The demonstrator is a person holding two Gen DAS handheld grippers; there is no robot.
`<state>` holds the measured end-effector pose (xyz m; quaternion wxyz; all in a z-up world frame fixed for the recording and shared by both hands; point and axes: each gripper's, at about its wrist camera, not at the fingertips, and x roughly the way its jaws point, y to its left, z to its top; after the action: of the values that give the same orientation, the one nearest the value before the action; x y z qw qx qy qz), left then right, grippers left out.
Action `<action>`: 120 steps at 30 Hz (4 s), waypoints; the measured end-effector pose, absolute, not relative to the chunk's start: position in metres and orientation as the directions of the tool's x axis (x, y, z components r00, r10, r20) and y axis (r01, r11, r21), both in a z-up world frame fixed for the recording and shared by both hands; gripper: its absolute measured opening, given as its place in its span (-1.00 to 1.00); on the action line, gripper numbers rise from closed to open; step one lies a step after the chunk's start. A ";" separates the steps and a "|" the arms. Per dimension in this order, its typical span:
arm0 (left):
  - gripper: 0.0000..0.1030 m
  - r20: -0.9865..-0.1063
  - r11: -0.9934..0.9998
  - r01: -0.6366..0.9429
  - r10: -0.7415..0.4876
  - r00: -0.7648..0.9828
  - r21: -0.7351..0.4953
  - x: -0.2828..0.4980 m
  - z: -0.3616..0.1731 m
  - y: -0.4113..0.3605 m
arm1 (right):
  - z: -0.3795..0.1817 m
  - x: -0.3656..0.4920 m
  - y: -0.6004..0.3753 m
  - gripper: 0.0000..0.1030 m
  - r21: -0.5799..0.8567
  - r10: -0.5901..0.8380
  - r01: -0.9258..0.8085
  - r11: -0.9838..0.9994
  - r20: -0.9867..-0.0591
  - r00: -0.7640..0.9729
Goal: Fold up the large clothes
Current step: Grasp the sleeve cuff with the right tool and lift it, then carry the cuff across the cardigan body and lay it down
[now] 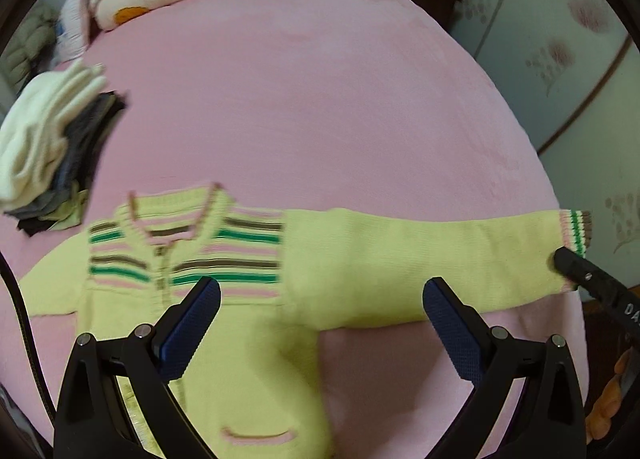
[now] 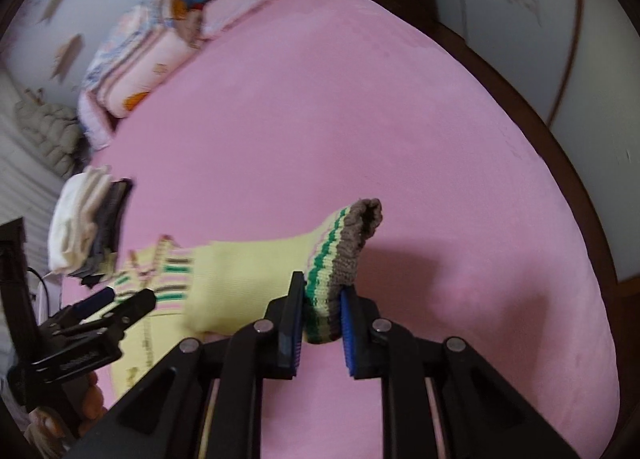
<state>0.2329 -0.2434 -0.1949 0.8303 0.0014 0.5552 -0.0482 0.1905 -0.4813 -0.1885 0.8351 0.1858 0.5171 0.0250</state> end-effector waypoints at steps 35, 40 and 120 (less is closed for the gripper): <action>0.96 -0.931 0.998 -0.056 0.004 0.365 -0.017 0.215 -0.235 0.076 | -0.289 0.247 -0.076 -0.58 0.270 0.350 -0.279 0.921 -0.889 0.294; 0.96 -0.937 0.997 -0.057 -0.031 0.347 -0.054 0.219 -0.250 0.081 | -0.299 0.243 -0.080 -0.31 0.294 0.362 -0.260 0.920 -0.892 0.270; 0.03 -0.955 0.999 -0.002 -0.041 0.293 -0.043 0.286 -0.305 -0.010 | -0.276 0.230 -0.266 -0.23 0.077 0.048 0.055 0.995 -0.909 0.414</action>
<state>0.2863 -0.0098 -0.3051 0.8038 -0.0182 0.5946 -0.0119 0.2304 -0.2655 -0.2764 0.8394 0.0475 0.5414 -0.0021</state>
